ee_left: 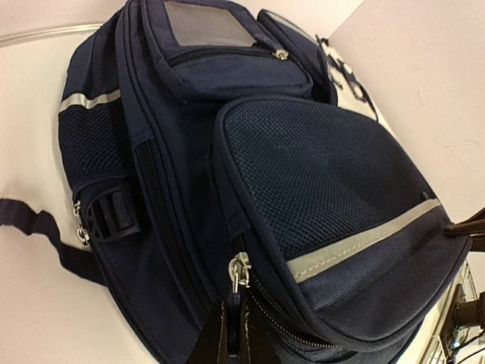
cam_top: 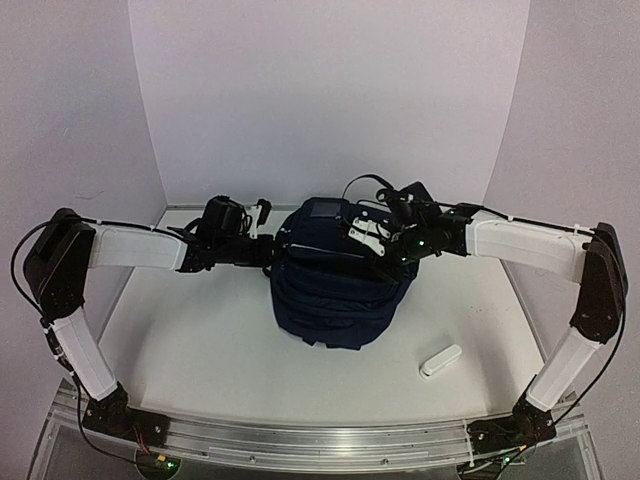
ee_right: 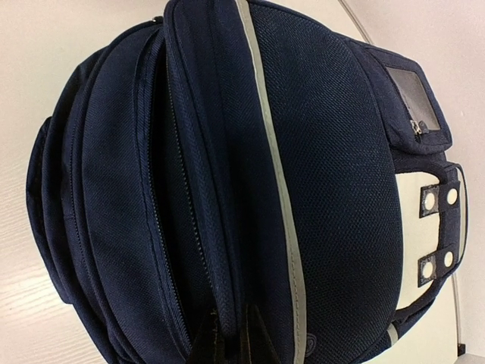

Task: Pack the student bag
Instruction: Unzip the student bag at the center of the board.

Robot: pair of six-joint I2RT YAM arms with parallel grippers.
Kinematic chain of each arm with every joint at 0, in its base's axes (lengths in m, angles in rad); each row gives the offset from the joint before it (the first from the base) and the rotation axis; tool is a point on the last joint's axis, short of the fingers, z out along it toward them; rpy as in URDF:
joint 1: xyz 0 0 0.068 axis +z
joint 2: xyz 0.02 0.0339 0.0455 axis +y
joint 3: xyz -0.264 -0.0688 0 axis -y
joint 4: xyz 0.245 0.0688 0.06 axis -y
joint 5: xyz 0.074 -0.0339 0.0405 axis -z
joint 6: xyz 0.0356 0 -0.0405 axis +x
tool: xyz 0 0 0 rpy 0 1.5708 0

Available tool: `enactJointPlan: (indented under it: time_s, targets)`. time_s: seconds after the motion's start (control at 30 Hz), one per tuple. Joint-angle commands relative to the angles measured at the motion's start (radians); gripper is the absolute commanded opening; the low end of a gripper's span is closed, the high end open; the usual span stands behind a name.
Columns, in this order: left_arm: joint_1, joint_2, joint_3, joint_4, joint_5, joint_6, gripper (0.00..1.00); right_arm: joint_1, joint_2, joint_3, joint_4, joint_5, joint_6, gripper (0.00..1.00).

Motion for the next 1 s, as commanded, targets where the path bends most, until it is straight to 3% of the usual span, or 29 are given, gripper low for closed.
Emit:
enactJointPlan:
  time_s: [0.0,0.2,0.33,0.4,0.53,0.67,0.83,0.97]
  targets:
    - [0.117,0.048,0.039,0.124,-0.019,0.012,0.0,-0.032,-0.004,0.058,-0.061,0.003,0.073,0.0]
    - [0.14,0.134,0.183,0.031,0.013,0.036,0.0,-0.032,0.126,0.201,-0.065,-0.032,0.167,0.0]
    - [0.143,0.127,0.18,0.013,0.002,0.013,0.02,-0.032,0.206,0.315,-0.067,-0.01,0.235,0.0]
    - [0.146,0.111,0.163,0.005,-0.014,-0.001,0.09,-0.036,0.227,0.353,-0.068,0.003,0.275,0.0]
    - [0.147,0.053,0.103,-0.006,-0.001,-0.01,0.42,-0.054,0.246,0.4,-0.068,0.01,0.338,0.02]
    - [0.146,-0.064,-0.001,0.02,0.011,-0.019,0.63,-0.055,0.222,0.354,-0.104,-0.056,0.317,0.25]
    - [0.136,-0.22,-0.094,-0.031,0.037,0.012,0.88,-0.055,0.1,0.276,-0.217,-0.106,0.248,0.63]
    - [0.083,-0.305,-0.128,-0.103,0.045,0.059,0.94,-0.055,-0.014,0.199,-0.358,-0.171,0.159,0.78]
